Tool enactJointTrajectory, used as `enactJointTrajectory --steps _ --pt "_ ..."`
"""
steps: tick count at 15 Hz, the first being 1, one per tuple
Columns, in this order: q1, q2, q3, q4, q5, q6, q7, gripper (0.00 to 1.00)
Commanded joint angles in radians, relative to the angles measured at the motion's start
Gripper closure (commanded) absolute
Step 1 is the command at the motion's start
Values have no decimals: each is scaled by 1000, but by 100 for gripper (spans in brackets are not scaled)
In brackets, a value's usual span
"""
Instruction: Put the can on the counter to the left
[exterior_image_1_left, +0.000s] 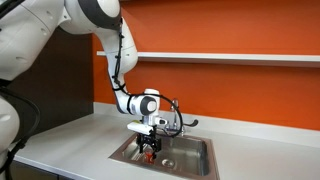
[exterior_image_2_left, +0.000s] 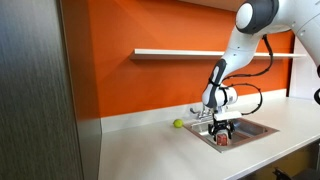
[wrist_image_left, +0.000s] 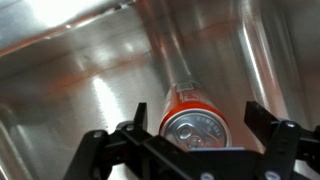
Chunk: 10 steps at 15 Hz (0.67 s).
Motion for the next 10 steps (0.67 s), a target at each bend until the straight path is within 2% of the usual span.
enactJointTrajectory --steps 1,10 --pt "-21 19 12 32 19 -4 -27 0" --pt "-34 40 19 63 59 -5 -30 0"
